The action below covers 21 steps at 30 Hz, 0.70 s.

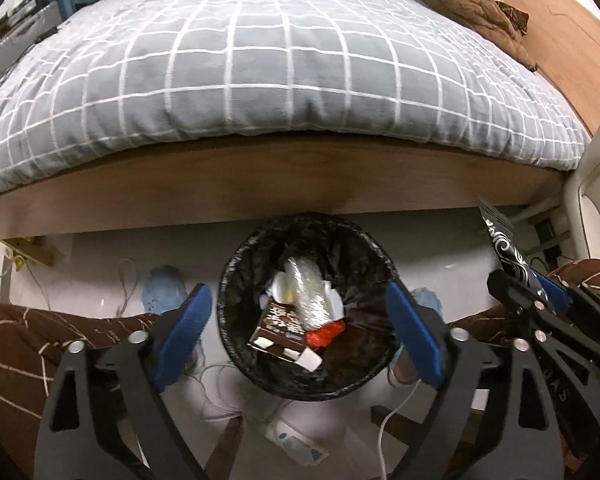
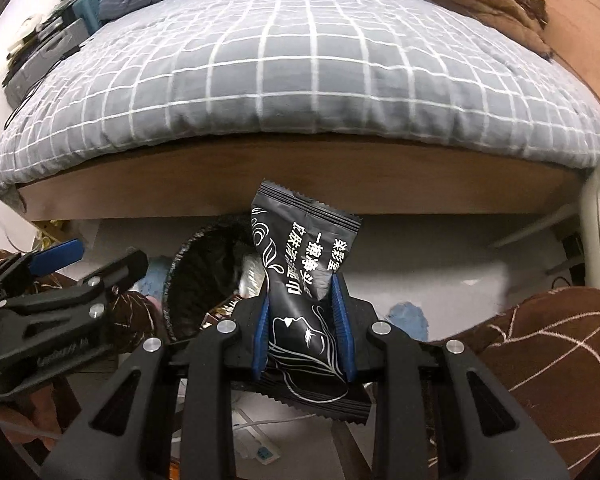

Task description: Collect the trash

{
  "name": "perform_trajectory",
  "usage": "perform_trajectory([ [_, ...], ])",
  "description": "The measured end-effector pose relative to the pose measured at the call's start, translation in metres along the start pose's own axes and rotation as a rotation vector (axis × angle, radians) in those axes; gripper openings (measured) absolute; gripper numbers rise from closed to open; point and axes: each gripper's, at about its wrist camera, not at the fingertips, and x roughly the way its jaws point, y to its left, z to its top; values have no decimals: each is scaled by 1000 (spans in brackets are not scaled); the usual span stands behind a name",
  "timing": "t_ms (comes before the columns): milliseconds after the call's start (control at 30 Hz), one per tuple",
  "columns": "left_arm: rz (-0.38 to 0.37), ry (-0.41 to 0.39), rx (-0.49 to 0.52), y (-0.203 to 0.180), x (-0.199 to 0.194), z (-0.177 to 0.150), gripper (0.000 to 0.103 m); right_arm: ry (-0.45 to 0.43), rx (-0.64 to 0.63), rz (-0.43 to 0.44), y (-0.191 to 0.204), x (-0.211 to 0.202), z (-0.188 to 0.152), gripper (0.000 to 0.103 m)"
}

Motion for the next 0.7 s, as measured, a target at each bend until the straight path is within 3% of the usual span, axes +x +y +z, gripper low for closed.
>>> perform_trajectory([
  [200,29,-28,-56,33,-8,-3,97,8,-54,33,30,13,9,27],
  [500,79,-55,-83,60,-19,-6,97,22,-113,65,61,22,16,28],
  [700,90,-54,-102,65,-20,-5,97,17,-110,55,64,24,17,42],
])
